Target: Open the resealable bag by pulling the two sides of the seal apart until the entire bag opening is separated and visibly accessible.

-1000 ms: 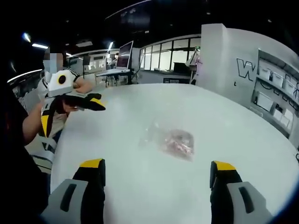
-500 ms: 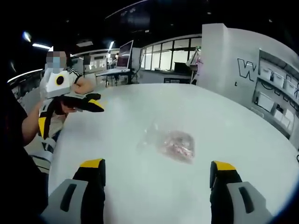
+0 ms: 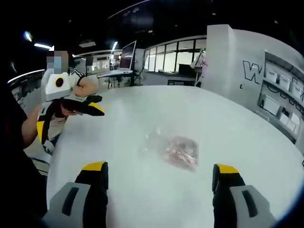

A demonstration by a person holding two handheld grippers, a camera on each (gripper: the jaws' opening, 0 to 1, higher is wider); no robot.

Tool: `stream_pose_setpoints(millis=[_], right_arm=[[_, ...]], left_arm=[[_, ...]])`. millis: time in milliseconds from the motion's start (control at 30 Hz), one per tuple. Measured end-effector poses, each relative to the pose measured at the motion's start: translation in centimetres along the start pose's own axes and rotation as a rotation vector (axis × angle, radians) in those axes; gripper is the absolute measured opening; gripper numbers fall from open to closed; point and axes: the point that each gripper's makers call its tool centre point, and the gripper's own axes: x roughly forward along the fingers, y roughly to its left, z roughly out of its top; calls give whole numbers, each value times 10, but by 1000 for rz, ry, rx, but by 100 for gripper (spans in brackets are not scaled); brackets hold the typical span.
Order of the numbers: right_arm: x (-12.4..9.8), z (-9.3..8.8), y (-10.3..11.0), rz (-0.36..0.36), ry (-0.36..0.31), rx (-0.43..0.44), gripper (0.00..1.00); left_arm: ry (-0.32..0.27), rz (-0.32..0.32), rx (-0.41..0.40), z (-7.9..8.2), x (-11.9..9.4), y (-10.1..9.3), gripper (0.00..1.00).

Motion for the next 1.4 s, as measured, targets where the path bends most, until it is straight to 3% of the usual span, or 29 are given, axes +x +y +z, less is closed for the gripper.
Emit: stream_pose_setpoints(millis=[1400], right_arm=[[26, -1, -21, -15, 28, -29, 86]], left_arm=[[9, 0, -12, -7, 3, 5, 99]])
